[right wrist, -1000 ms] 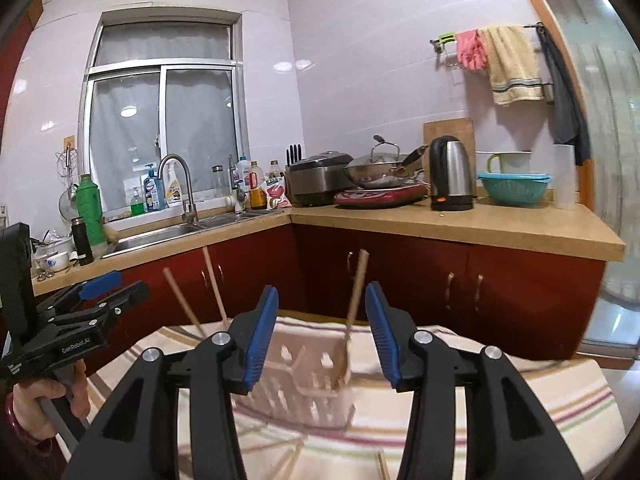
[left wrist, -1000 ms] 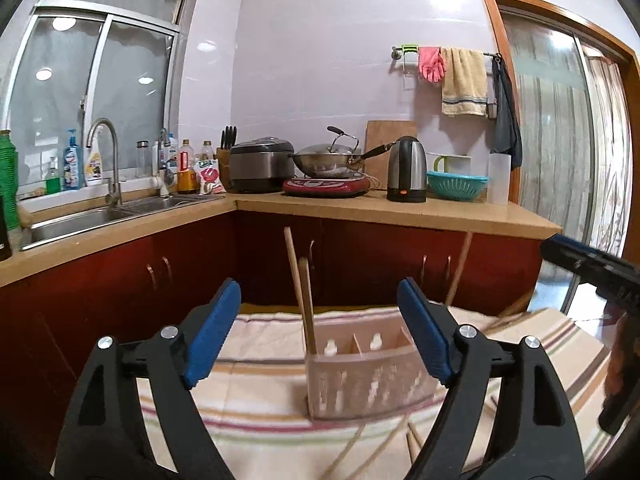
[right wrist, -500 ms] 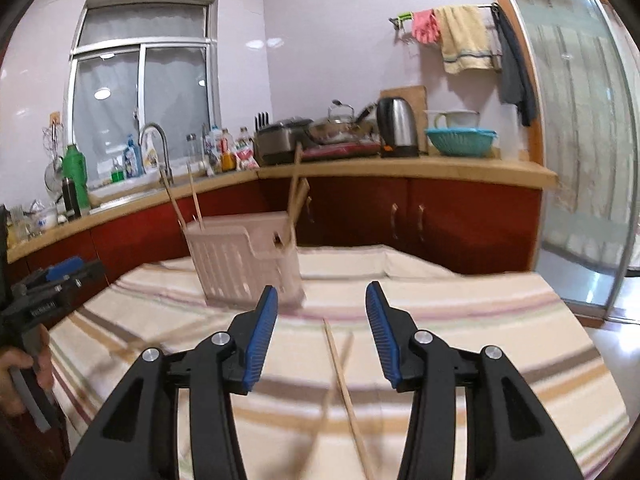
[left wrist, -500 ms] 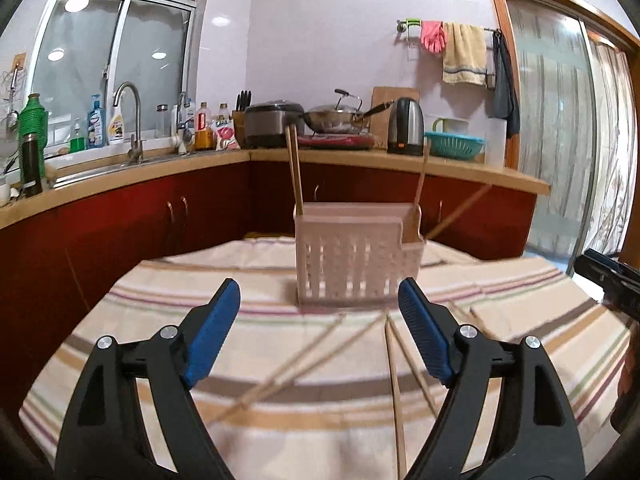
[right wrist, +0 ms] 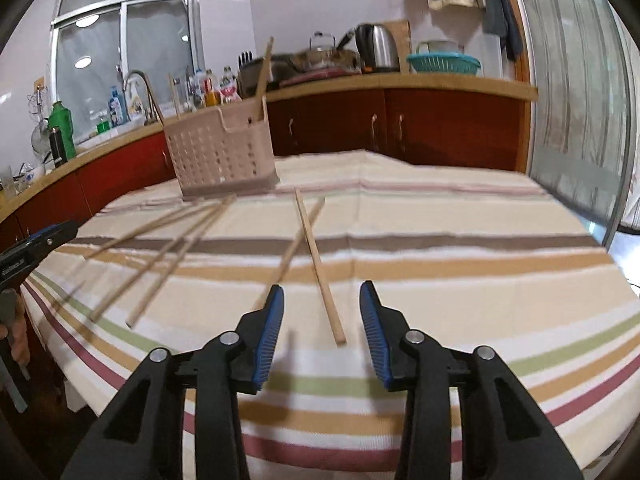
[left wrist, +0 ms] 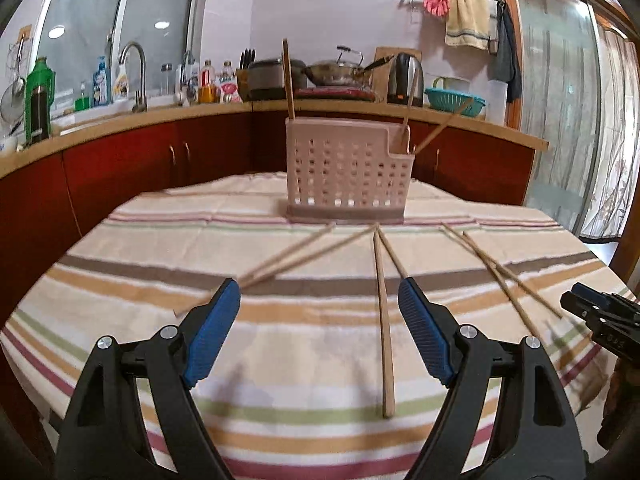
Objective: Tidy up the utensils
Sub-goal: 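Close the left tool on a loose chopstick while the right tool closes on another, then lift both held chopsticks upright and carry them toward the pink caddy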
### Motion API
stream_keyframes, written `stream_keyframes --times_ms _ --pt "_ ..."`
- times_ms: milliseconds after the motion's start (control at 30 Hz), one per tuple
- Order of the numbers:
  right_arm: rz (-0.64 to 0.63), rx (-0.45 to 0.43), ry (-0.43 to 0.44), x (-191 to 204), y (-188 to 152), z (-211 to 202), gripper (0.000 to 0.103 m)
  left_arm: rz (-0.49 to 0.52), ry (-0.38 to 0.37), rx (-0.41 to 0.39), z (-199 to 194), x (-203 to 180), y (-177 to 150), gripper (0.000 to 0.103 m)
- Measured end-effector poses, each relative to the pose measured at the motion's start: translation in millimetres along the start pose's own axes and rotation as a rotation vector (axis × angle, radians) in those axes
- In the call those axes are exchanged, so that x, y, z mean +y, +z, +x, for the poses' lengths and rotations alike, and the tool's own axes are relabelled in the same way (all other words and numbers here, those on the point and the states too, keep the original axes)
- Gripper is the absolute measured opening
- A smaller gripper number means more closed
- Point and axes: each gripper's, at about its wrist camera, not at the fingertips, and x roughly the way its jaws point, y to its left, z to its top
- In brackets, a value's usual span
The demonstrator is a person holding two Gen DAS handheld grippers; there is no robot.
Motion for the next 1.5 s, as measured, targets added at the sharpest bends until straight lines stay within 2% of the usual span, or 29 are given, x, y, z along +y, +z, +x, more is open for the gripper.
stream_keyframes --times_ms 233,267,367,633,933,1033,1100,1200,1367,1500 --pt "0.017 0.06 -0.012 -4 -12 18 0.03 -0.014 -0.013 0.062 11 -4 -16 0.079" --pt "0.015 0.056 -0.017 -3 -13 18 0.028 -0.012 -0.015 0.068 12 -5 -18 0.079" --pt "0.021 0.059 -0.014 -6 -14 15 0.011 0.002 -0.022 0.08 15 -10 -21 0.079" --pt "0.034 0.047 0.008 -11 -19 7 0.006 0.018 -0.059 0.117 19 -22 -29 0.077" --pt "0.02 0.038 0.013 -9 -20 5 0.006 0.052 -0.115 0.192 30 -38 -43 0.052" --pt "0.033 0.029 0.019 -10 -21 5 0.007 0.067 -0.107 0.183 29 -40 -45 0.046" --pt "0.037 0.025 0.023 -10 -22 5 0.008 0.063 -0.098 0.179 29 -38 -46 0.031" --pt "0.047 0.021 0.028 -10 -22 5 0.008 0.048 -0.091 0.17 28 -32 -46 0.019" --pt "0.043 0.019 0.029 -8 -23 4 0.008 0.078 -0.095 0.155 25 -33 -49 0.007" --pt "0.042 0.021 0.033 -8 -24 2 0.006 0.092 -0.1 0.15 23 -34 -50 0.007"
